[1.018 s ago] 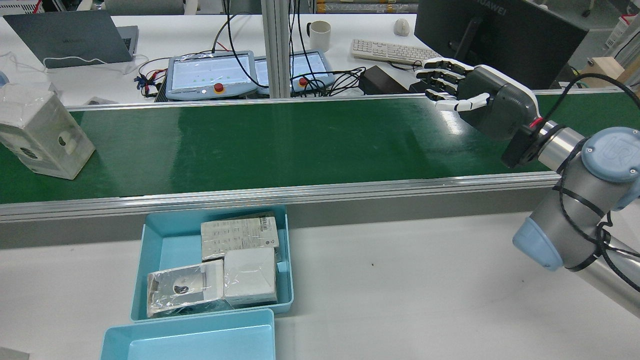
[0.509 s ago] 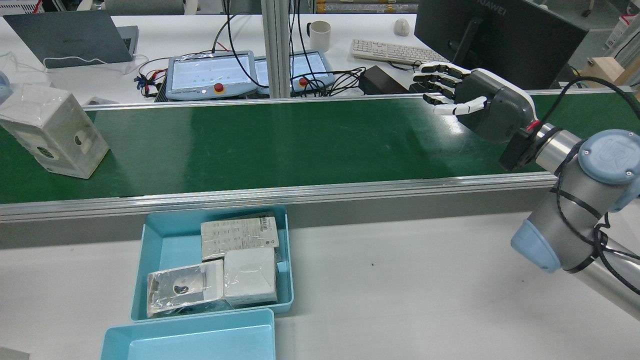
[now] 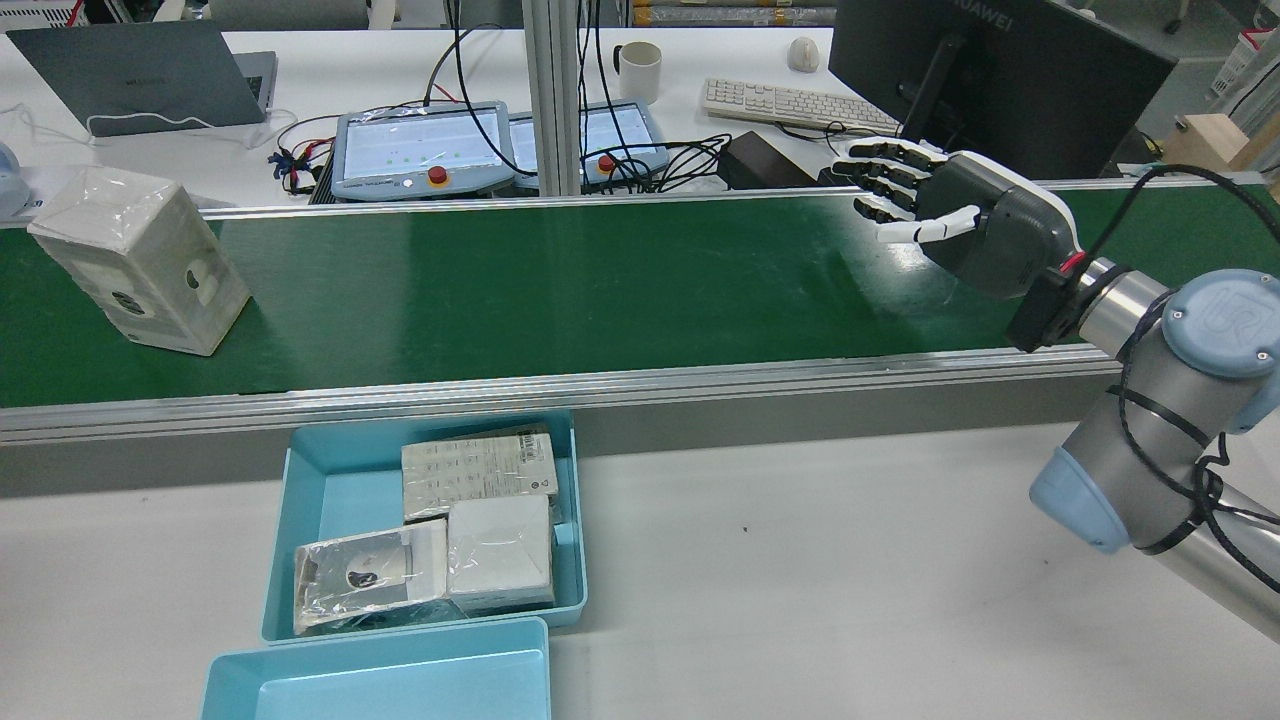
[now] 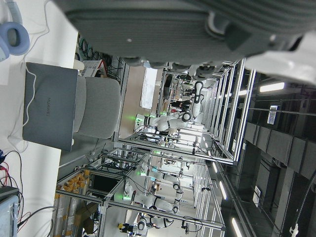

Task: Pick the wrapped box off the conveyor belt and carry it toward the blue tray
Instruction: 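Hold the open right hand over the belt while the wrapped box approaches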

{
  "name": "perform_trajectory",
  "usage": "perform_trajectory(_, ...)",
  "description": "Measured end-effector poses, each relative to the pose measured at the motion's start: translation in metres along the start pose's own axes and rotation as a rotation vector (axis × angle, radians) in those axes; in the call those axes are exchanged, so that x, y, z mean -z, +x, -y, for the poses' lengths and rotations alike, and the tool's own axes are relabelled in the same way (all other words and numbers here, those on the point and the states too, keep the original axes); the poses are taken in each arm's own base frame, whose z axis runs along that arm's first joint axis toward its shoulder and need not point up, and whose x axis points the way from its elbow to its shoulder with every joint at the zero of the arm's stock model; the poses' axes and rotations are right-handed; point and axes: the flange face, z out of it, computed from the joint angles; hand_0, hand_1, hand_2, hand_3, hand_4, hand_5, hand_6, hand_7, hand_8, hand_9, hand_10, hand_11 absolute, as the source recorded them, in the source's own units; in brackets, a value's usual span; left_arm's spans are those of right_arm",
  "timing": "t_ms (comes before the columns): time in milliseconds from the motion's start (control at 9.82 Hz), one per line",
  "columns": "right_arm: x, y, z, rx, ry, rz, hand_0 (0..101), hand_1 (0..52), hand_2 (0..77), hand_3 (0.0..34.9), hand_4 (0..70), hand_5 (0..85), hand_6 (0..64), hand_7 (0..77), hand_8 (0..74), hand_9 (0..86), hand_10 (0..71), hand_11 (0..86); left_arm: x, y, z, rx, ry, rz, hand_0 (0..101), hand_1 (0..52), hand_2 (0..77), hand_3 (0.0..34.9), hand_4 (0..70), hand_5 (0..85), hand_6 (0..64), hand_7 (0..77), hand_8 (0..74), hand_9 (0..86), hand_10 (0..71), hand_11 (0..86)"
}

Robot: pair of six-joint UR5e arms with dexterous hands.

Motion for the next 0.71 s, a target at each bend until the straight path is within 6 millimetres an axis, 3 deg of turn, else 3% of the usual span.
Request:
perform_trajectory(204, 0.0004, -0.0003, 0.0013, -0.011, 0.000, 0.000, 50, 18.5, 20.7, 11.4, 9.3, 28.4, 5.5, 20.7, 1.6, 7.1, 1.1, 4.4, 0.0000, 0.0000, 0.0000, 0.000, 0.000, 0.000, 0, 0.0, 0.5, 0.0, 0.0, 1.1, 0.0, 0.0, 0.5, 0.0, 0.0, 0.0)
perform_trajectory(713, 0.0033, -0.0003, -0.0009, -0.017, -0.001, 0.007, 50, 19.6, 22.4, 15.8, 9.3, 28.9, 4.9, 21.8, 1.6, 7.1, 2.2, 3.8, 0.0000, 0.0000, 0.0000, 0.000, 0.000, 0.000, 0, 0.0, 0.5, 0.0, 0.0, 1.1, 0.0, 0.0, 0.5, 0.0, 0.0, 0.0)
